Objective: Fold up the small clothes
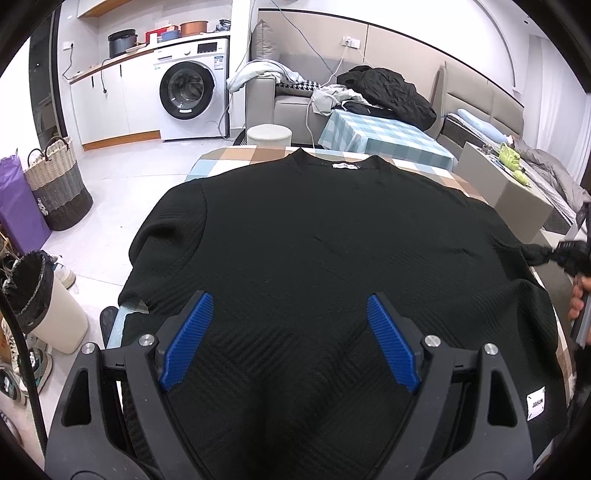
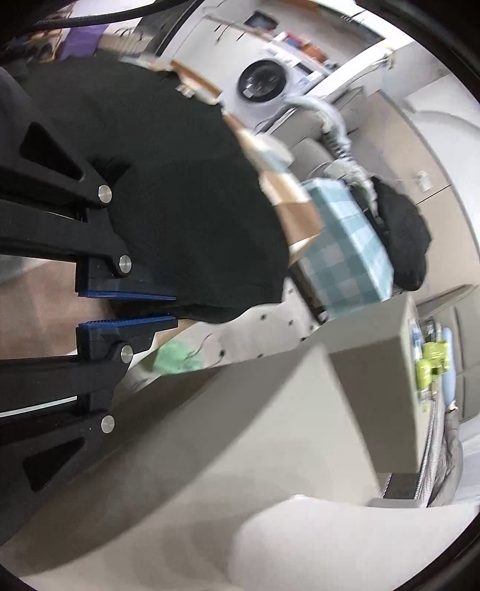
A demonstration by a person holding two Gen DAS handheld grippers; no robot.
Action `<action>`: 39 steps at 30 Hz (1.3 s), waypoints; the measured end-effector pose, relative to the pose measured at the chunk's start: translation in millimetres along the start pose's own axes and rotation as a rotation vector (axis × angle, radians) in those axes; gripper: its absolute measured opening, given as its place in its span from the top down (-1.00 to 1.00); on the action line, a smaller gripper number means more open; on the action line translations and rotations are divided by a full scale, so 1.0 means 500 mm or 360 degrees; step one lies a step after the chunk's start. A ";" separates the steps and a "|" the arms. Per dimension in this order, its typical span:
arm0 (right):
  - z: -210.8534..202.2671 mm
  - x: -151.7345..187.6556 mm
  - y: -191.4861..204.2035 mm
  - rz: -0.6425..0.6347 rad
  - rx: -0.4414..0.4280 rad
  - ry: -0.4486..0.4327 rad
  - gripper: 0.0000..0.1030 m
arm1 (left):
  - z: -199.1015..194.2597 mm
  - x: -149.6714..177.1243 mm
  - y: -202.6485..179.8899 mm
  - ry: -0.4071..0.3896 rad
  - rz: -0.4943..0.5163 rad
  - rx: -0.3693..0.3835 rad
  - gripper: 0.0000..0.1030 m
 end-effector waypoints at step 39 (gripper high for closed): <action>0.150 0.189 0.435 -0.1245 0.0229 0.0306 0.23 | -0.015 0.030 0.052 -0.0010 -0.0103 -0.0017 -0.64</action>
Point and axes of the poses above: each gripper's, at about its wrist camera, not at the fingertips, and z roughly the way its jaws point, y to its left, x to its underside, the point moved 7 cm from there along z, roughly the way its jaws point, and after that the axes turned 13 degrees about y, right-handed, at the moved point
